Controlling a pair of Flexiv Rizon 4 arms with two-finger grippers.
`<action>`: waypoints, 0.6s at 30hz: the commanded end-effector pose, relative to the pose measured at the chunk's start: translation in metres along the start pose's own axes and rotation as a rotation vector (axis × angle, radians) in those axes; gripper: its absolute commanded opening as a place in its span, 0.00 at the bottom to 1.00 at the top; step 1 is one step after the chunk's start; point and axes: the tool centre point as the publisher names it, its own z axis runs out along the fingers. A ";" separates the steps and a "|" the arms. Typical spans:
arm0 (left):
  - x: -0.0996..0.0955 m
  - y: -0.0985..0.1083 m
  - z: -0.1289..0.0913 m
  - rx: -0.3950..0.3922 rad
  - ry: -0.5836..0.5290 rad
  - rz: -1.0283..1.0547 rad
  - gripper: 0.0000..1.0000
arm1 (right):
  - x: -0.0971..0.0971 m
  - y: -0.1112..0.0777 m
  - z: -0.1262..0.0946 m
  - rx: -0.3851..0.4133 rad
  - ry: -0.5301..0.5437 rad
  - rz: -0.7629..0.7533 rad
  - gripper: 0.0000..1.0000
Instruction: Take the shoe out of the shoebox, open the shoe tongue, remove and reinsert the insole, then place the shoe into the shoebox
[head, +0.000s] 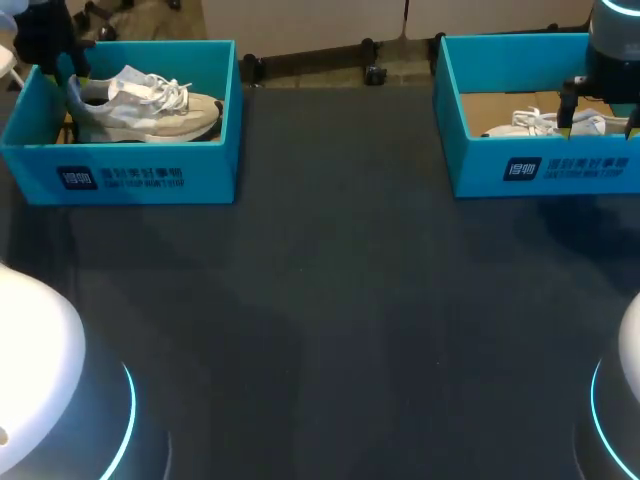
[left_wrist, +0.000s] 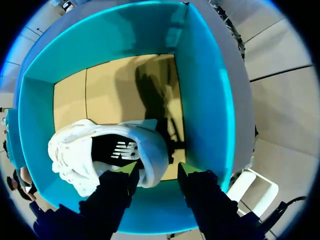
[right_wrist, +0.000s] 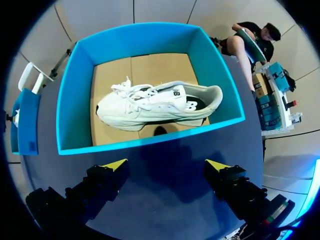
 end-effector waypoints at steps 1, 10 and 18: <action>0.003 0.004 0.014 0.015 -0.003 0.002 0.54 | 0.000 0.000 0.000 0.000 0.000 0.001 1.00; 0.001 -0.002 0.029 0.032 -0.013 0.019 0.59 | 0.000 0.000 0.000 0.000 0.000 0.001 1.00; 0.004 -0.009 0.044 0.056 -0.009 0.011 0.72 | 0.000 0.000 0.000 0.000 0.000 0.001 1.00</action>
